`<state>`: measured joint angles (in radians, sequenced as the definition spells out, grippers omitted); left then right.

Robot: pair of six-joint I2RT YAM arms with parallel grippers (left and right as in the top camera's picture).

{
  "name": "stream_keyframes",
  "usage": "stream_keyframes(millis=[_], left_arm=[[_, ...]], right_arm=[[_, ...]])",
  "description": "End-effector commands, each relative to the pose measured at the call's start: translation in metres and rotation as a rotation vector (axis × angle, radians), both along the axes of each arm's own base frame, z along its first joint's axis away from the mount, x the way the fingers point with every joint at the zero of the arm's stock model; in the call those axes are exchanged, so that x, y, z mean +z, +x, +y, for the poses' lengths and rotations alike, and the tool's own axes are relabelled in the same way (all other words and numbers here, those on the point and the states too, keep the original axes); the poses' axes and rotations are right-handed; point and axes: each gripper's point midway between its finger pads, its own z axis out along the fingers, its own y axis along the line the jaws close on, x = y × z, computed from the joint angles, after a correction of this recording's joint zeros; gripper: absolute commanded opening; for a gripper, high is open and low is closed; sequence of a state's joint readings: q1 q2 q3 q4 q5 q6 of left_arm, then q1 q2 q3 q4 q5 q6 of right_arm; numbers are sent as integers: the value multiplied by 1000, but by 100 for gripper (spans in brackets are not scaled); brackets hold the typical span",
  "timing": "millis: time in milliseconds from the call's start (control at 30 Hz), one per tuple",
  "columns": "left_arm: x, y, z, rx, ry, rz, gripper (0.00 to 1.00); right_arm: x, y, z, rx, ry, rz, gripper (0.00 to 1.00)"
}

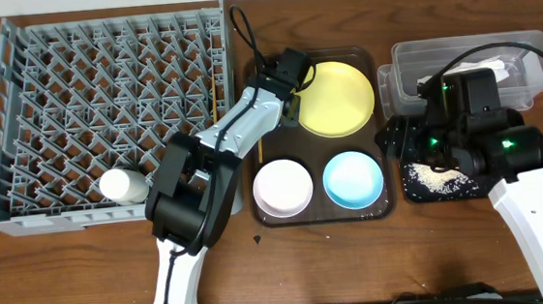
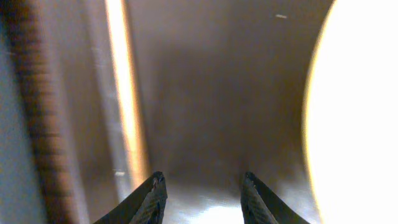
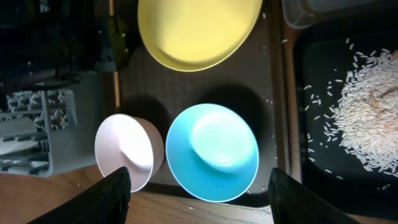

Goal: Sort waste into correct bins and load items into the dishwasher

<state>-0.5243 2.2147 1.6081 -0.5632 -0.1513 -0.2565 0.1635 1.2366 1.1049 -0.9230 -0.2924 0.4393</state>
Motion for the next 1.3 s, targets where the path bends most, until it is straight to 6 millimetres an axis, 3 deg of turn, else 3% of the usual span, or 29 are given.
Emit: stream_keyframes(millis=[0,100,300,400,500,700,900,1267], left_arm=[[-36,-27,-11,-22,-68,149,41],[-31,-25,-9,-26,-57,140,40],[25,-6,3,3,-20,19,43],[37,-1,12,25,-31,1,43],[34,4,25,61,-40,10,43],[6,6,52,118,-51,73,43],[-6,-3,35,61,-135,144,43],[-33,-22,22,18,-74,193,44]], right_arm=[[4,0,5,22,2,-12,68],[4,0,5,22,1,-12,68],[4,-1,5,22,2,-9,68],[4,-1,5,22,1,-9,67],[4,-1,5,22,1,-7,68],[4,-1,5,22,1,-6,68],[4,-1,5,22,1,-6,67],[2,-5,4,22,-2,10,67]])
